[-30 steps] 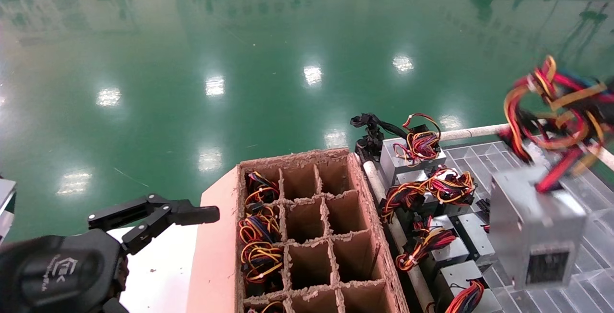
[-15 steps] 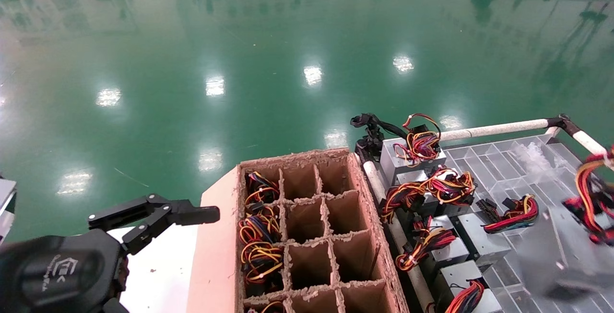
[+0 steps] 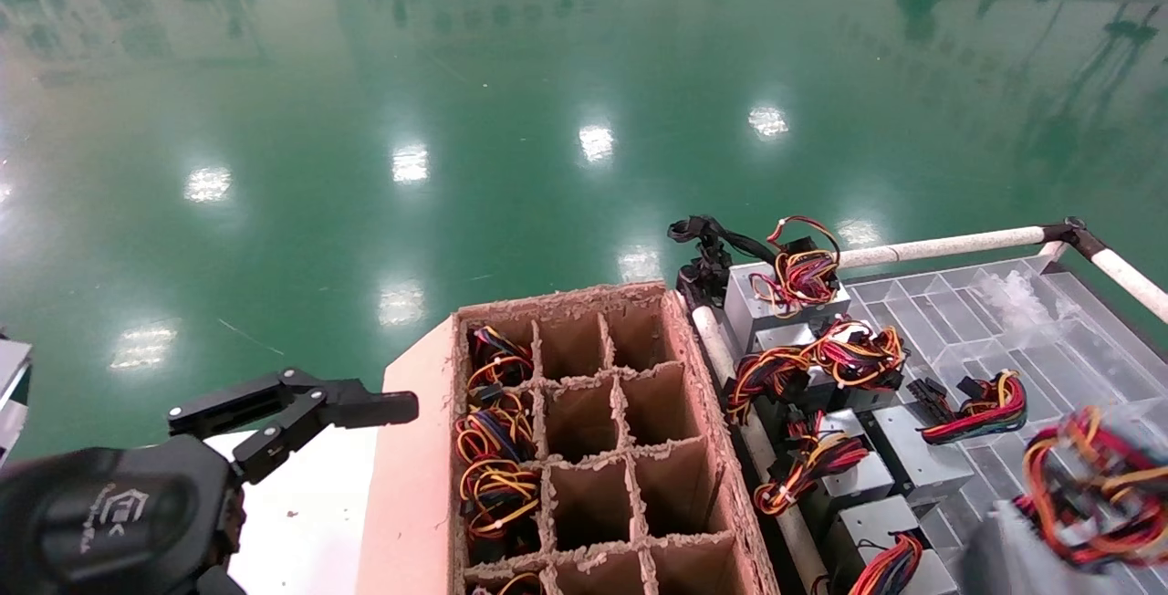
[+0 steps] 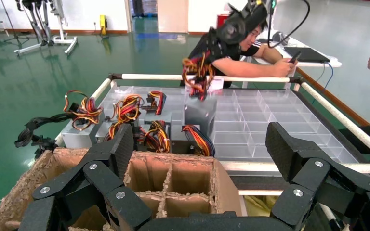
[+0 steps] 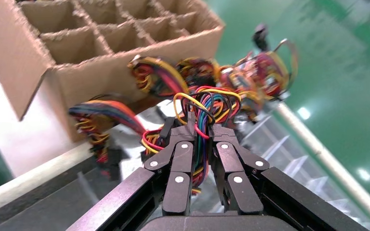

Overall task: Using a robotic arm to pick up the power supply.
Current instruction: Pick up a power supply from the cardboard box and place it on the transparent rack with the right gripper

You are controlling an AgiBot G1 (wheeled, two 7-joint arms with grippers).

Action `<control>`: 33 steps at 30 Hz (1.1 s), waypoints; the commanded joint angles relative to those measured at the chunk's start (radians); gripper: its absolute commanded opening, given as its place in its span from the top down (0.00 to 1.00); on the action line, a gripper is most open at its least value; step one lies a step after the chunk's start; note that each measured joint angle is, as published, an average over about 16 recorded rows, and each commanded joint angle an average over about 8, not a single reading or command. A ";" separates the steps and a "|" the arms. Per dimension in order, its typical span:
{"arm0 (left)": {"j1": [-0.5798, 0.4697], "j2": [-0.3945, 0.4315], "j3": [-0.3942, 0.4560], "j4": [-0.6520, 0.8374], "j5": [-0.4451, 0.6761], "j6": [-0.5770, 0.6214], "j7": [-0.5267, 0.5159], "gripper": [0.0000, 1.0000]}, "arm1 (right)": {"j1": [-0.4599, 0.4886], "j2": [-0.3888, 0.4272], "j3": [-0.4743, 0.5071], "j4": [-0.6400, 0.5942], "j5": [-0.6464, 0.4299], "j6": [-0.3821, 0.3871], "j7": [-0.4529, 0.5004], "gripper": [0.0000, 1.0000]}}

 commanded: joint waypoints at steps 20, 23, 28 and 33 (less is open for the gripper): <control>0.000 0.000 0.000 0.000 0.000 0.000 0.000 0.00 | 0.076 -0.117 -0.024 0.018 -0.076 0.024 0.100 1.00; 0.000 0.000 0.000 0.000 0.000 0.000 0.000 0.00 | 0.049 -0.123 -0.022 -0.012 -0.049 0.016 0.082 1.00; 0.000 0.000 0.000 0.000 0.000 0.000 0.000 0.00 | -0.025 -0.122 -0.014 -0.076 0.019 -0.004 0.030 1.00; 0.000 0.000 0.000 0.000 0.000 0.000 0.000 0.00 | -0.111 -0.112 -0.004 -0.139 0.095 -0.029 -0.023 1.00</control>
